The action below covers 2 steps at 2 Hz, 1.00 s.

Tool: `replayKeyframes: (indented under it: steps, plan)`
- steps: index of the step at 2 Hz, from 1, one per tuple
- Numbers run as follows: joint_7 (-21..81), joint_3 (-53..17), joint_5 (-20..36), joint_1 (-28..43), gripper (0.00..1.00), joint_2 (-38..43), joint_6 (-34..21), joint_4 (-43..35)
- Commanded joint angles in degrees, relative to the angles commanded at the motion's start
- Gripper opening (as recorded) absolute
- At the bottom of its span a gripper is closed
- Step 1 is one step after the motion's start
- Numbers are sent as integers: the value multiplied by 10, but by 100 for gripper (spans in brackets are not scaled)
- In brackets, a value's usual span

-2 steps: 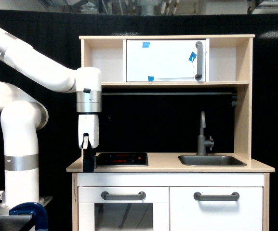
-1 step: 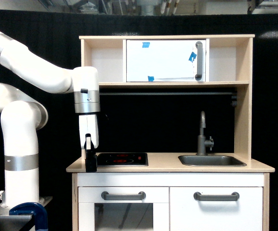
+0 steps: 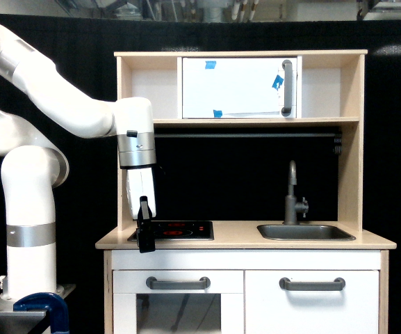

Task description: Open the oven door

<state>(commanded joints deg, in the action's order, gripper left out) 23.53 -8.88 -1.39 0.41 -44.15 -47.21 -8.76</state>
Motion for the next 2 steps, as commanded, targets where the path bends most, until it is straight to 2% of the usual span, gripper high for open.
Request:
replayKeyframes:
  steps: [1, 2]
  plan:
    - [128, -60, 25, 72, 100, 93, 60, -54]
    - [206, -101, 100, 164, 100, 160, 121, -101]
